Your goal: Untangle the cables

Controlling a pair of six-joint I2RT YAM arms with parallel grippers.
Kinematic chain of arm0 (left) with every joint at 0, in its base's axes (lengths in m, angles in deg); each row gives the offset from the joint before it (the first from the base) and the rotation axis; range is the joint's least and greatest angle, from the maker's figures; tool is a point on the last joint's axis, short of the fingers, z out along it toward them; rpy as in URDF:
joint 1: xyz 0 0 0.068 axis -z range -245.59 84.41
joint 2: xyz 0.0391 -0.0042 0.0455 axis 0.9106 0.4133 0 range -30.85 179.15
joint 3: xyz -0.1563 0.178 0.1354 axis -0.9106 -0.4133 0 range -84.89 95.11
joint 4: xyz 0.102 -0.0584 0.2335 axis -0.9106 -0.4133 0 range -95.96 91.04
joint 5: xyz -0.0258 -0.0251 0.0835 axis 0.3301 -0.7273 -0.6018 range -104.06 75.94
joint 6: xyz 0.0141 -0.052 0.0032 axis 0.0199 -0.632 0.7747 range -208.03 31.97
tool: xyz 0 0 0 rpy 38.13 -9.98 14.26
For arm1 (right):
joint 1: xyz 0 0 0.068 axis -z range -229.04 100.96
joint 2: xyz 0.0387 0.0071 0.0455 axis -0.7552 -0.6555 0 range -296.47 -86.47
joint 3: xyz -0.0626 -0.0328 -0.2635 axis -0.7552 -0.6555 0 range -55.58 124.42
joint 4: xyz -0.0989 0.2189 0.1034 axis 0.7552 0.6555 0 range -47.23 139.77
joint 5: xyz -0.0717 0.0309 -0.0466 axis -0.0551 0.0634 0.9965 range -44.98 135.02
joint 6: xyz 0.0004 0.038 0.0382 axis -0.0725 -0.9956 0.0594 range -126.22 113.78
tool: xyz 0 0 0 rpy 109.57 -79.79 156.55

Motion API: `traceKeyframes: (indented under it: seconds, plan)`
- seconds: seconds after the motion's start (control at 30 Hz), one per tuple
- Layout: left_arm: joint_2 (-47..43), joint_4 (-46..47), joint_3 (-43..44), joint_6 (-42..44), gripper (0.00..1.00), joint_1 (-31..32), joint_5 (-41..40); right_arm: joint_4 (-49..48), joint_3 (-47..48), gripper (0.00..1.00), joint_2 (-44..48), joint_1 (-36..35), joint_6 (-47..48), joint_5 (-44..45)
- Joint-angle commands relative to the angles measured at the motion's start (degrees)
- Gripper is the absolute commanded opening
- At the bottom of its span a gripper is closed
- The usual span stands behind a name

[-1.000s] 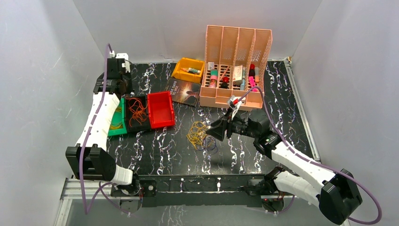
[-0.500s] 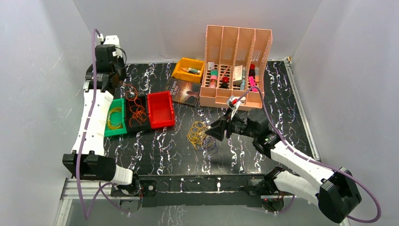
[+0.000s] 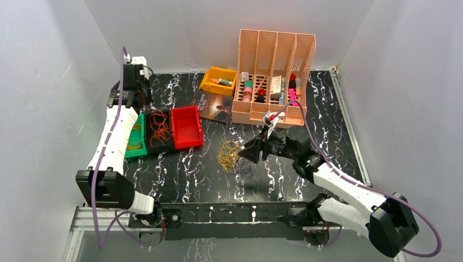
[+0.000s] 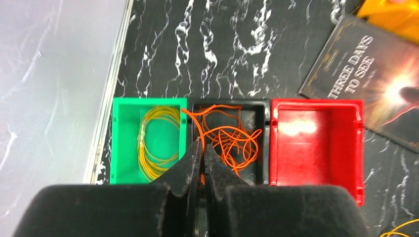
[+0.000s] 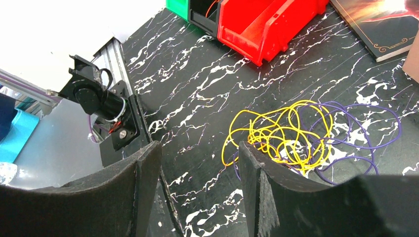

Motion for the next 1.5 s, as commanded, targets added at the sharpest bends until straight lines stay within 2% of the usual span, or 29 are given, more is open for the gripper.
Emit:
traceKeyframes:
  seconds: [0.0,0.17,0.43,0.53,0.9,1.13,1.3,1.47]
  plan:
    - [-0.27,2.01,-4.83,-0.18,0.00,-0.44,-2.80,-1.83,1.13,0.67,-0.19,-0.02,0.46,-0.34]
    - [-0.24,2.88,-9.30,-1.73,0.00,-0.48,-3.95,-2.19,1.31,0.67,-0.91,-0.03,0.19,-0.66]
    - [6.84,2.16,-12.06,-6.74,0.00,-0.57,6.47,-2.93,1.49,0.67,-1.86,-0.02,0.00,-1.33]
    - [9.92,1.85,-13.35,-7.68,0.00,-0.57,8.14,-3.03,1.22,0.67,-1.65,0.03,0.04,-1.11]
    - [18.25,1.92,-15.98,-8.28,0.00,-0.56,7.80,-2.88,0.59,0.67,-1.39,0.01,0.47,-0.85]
    - [17.18,1.47,-15.45,-8.50,0.01,-0.57,6.98,-2.05,0.71,0.68,-0.54,-0.03,0.73,-0.03]
    - [12.20,0.78,-14.13,-8.42,0.20,-0.53,4.86,-1.42,0.92,0.68,-0.11,-0.03,0.74,0.68]
    - [7.83,-0.88,-12.80,-7.73,0.34,-0.57,3.28,-0.87,1.02,0.68,-0.87,-0.05,0.49,1.53]
